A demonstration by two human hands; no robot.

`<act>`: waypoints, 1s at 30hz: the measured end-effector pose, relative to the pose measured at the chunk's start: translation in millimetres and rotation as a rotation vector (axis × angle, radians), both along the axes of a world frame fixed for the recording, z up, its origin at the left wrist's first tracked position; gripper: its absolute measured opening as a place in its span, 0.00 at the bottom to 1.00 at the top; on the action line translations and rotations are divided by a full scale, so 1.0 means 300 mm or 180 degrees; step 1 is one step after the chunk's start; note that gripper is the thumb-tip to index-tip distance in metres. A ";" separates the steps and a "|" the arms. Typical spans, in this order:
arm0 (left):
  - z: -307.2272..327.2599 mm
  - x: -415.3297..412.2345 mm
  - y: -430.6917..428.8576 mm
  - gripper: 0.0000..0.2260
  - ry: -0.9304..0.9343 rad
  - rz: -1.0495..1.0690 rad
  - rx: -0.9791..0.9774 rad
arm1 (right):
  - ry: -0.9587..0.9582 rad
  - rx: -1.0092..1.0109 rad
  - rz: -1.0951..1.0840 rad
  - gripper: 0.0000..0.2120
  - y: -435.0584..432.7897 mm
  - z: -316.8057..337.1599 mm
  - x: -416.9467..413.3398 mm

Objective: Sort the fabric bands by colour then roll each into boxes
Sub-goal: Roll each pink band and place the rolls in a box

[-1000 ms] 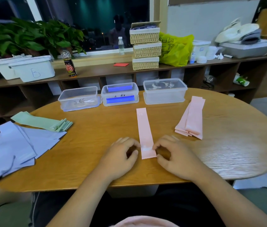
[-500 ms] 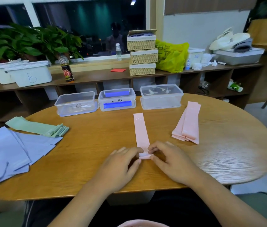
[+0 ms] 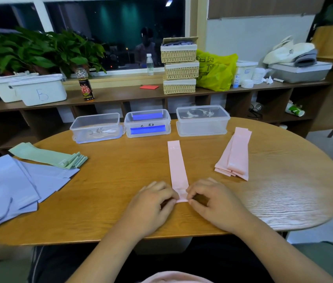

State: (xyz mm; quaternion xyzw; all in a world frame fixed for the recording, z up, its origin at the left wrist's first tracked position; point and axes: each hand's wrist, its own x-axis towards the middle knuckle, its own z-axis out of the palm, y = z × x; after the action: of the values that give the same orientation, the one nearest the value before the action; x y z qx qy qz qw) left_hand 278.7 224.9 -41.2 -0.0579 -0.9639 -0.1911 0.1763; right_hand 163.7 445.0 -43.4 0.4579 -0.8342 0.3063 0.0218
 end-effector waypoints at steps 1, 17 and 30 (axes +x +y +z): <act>0.003 0.002 0.001 0.08 0.0010 -0.0004 0.0029 | -0.0007 -0.0018 0.0005 0.03 0.001 0.000 0.000; 0.018 0.016 0.011 0.10 -0.0051 -0.0032 0.0041 | 0.0142 0.0018 -0.0068 0.05 -0.001 0.000 0.008; 0.019 0.016 0.012 0.12 -0.0121 -0.0032 0.0039 | 0.0250 0.0008 -0.0143 0.07 0.004 -0.001 0.015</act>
State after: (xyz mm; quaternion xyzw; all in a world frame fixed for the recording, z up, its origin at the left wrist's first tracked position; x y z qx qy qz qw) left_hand 283.6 228.4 -35.6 -0.0580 -0.9656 -0.1989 0.1573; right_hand 168.4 446.1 -43.6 0.4508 -0.8432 0.2866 0.0608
